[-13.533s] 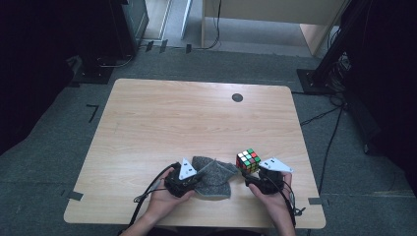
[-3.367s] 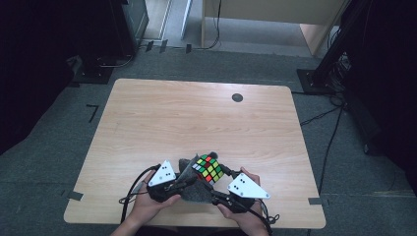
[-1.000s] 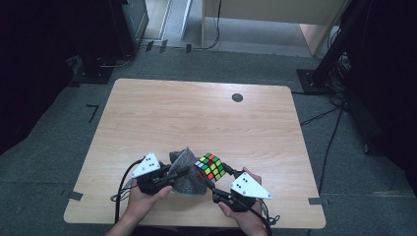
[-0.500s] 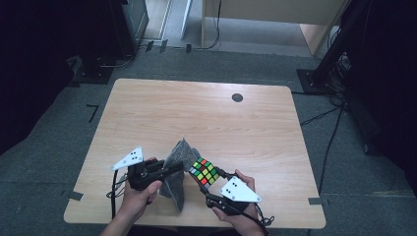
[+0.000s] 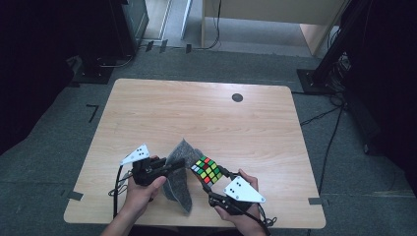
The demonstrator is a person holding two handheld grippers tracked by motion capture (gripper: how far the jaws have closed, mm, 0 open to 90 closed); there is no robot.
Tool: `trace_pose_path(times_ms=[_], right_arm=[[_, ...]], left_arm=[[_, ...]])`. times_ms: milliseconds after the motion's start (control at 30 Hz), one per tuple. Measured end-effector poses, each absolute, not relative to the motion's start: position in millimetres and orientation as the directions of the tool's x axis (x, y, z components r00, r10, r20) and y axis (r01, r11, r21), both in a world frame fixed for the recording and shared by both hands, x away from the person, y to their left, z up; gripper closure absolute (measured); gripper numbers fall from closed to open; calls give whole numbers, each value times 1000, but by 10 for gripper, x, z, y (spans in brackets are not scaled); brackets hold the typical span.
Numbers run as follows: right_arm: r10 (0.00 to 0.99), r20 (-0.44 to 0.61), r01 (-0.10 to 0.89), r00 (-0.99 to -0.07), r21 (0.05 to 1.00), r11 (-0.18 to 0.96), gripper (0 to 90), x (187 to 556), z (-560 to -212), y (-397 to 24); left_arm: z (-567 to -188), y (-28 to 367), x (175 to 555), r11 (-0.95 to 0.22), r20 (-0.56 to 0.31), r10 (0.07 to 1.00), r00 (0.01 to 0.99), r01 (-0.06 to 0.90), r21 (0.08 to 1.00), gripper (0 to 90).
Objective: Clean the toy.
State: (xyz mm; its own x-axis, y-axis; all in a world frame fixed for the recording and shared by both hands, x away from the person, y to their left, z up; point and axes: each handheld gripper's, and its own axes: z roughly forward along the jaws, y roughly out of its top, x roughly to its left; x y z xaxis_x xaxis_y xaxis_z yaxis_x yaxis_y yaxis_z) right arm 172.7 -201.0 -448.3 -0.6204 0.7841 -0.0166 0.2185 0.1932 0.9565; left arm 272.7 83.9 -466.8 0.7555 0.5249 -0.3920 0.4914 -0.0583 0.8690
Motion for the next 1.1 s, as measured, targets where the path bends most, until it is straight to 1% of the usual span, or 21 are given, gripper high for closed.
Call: trace_pose_path(times_ms=[67, 167, 267, 400, 467, 533, 633, 767, 833, 867, 933, 1000, 1100], right_arm=[[789, -14, 214, -614, 959, 184, 349, 1735, -4475, -2036], [798, -16, 217, -602, 959, 183, 349, 1718, -4484, -2064], [807, -17, 227, -590, 956, 186, 349, 1697, -4511, -2088], [819, -16, 236, -573, 954, 184, 349, 1680, -4534, -2128], [825, -15, 236, -564, 955, 179, 349, 1681, -4539, -2152], [831, -2, 243, -557, 956, 165, 349, 1685, -4542, -2173], [835, 20, 252, -550, 957, 143, 349, 1699, -4555, -2190], [829, 9, 247, -559, 956, 156, 349, 1694, -4569, -2128], [824, -2, 237, -567, 957, 165, 349, 1692, -4566, -2084], [822, -7, 232, -570, 958, 170, 349, 1689, -4566, -2062], [816, -19, 227, -577, 957, 182, 349, 1685, -4572, -2025], [814, -35, 223, -580, 954, 200, 349, 1682, -4585, -1992], [811, -44, 220, -584, 952, 211, 349, 1681, -4597, -1959]], left_arm=[[-4670, 825, 2777, -84, -354, 563, 747, 478, 874, 702], [-4642, 763, 2833, -111, -320, 577, 751, 460, 881, 664], [-4597, 673, 2873, -158, -273, 612, 742, 454, 877, 545], [-4495, 630, 2850, -187, -244, 640, 729, 455, 871, 369], [-4437, 623, 2815, -203, -201, 671, 714, 438, 876, 314], [-4382, 634, 2784, -189, -189, 692, 697, 428, 884, 280], [-4314, 651, 2747, -150, -241, 661, 711, 439, 886, 270], [-4289, 561, 2693, -139, -340, 555, 760, 487, 862, 270], [-4287, 522, 2681, -134, -407, 482, 776, 525, 841, 249], [-4285, 500, 2681, -140, -436, 460, 774, 548, 824, 247], [-4282, 468, 2678, -157, -475, 425, 771, 579, 800, 188], [-4274, 436, 2663, -171, -489, 406, 772, 589, 790, 180], [-4280, 374, 2649, -197, -504, 406, 763, 611, 767, 160]])
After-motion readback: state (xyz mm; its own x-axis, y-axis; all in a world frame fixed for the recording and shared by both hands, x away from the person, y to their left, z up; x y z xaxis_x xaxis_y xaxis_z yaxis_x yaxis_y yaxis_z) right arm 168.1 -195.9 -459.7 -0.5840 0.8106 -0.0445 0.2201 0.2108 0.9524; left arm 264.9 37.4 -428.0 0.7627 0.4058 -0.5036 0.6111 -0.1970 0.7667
